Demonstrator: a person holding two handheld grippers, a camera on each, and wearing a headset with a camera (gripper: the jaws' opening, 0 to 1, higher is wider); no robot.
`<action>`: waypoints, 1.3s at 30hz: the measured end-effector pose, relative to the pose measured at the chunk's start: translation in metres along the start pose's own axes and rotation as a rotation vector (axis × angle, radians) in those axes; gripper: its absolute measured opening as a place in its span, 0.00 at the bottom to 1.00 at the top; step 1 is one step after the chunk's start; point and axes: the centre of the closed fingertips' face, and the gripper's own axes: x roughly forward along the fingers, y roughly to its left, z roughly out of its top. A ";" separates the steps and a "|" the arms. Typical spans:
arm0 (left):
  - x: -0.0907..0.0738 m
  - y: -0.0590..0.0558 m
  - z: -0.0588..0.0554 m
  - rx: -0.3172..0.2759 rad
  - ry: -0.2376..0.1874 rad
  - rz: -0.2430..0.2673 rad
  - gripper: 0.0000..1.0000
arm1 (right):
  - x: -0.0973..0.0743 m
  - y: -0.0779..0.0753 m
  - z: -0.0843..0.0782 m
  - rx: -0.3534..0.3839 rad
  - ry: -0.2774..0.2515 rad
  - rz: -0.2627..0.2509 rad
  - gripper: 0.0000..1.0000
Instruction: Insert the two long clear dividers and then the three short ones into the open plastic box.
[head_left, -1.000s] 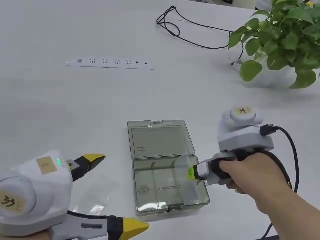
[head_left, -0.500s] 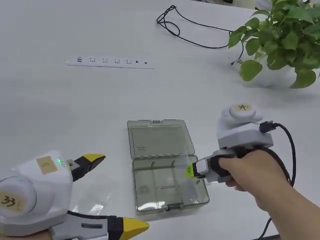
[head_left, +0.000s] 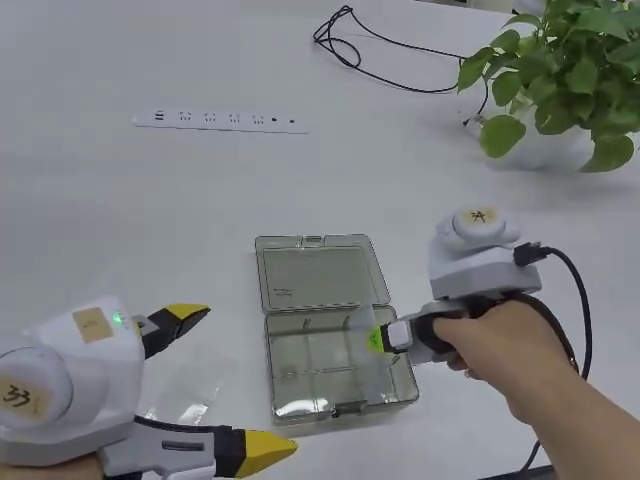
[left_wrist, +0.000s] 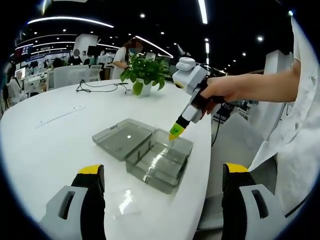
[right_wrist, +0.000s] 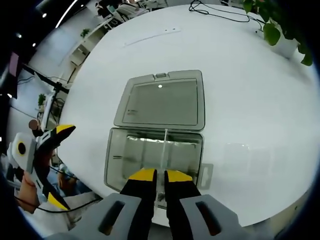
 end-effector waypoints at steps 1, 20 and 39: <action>0.000 0.000 0.000 0.000 -0.001 -0.001 1.00 | 0.001 0.002 0.000 -0.005 -0.004 0.006 0.07; -0.003 0.001 0.003 0.002 0.003 0.012 1.00 | 0.021 0.001 -0.006 -0.036 0.002 0.033 0.09; -0.008 -0.002 0.003 -0.009 0.015 0.058 1.00 | 0.015 0.005 -0.007 -0.047 -0.069 0.142 0.15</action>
